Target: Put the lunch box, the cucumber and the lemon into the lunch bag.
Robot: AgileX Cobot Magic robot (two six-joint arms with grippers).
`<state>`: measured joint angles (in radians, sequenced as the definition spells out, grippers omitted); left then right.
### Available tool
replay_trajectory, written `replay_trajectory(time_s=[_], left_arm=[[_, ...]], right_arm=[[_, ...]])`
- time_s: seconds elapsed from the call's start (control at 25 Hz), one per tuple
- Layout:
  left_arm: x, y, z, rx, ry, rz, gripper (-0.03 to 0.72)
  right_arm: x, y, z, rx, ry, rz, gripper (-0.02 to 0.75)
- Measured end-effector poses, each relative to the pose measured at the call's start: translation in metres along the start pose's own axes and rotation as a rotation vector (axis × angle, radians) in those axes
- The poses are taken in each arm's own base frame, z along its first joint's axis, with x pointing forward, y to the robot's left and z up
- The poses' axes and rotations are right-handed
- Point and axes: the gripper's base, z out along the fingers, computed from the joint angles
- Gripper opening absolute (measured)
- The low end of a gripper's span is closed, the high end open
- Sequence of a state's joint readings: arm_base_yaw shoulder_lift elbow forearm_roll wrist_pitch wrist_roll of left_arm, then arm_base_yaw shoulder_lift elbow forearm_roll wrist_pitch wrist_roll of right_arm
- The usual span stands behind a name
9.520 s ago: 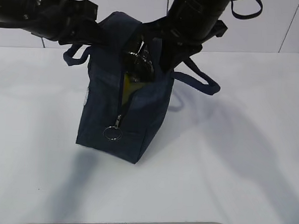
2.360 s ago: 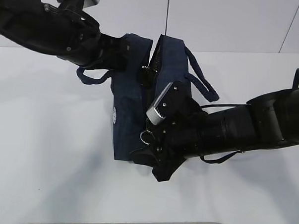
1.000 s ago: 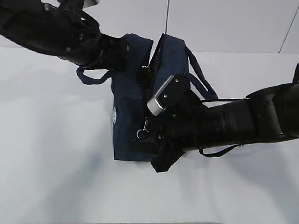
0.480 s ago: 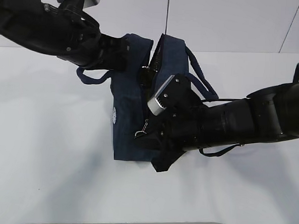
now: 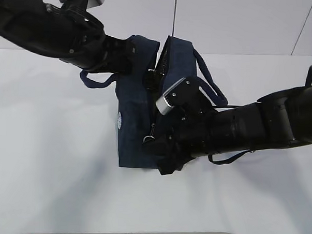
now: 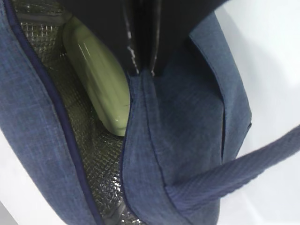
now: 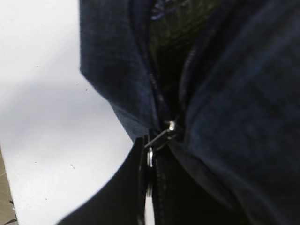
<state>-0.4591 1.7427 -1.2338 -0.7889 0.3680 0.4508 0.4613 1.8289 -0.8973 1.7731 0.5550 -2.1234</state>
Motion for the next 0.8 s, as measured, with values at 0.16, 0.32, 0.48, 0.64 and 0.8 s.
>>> replay_trajectory(time_s=[0.16, 0.32, 0.48, 0.64, 0.8], left_arm=[[0.0, 0.0, 0.0, 0.0, 0.0, 0.0, -0.013], [0.0, 0.0, 0.0, 0.0, 0.0, 0.0, -0.013], [0.0, 0.0, 0.0, 0.0, 0.0, 0.0, -0.013], [0.0, 0.0, 0.0, 0.001, 0.002, 0.0, -0.013], [0.0, 0.0, 0.0, 0.001, 0.002, 0.0, -0.013]], right_arm=[[0.0, 0.0, -0.001, 0.006, 0.013, 0.074, 0.005], [-0.003, 0.002, -0.007, 0.005, 0.025, 0.08, 0.005], [-0.002, 0.004, -0.01, -0.007, 0.062, 0.08, 0.005], [0.0, 0.006, -0.011, -0.017, 0.099, 0.099, 0.005], [-0.006, 0.008, -0.019, -0.014, 0.099, 0.079, 0.005]])
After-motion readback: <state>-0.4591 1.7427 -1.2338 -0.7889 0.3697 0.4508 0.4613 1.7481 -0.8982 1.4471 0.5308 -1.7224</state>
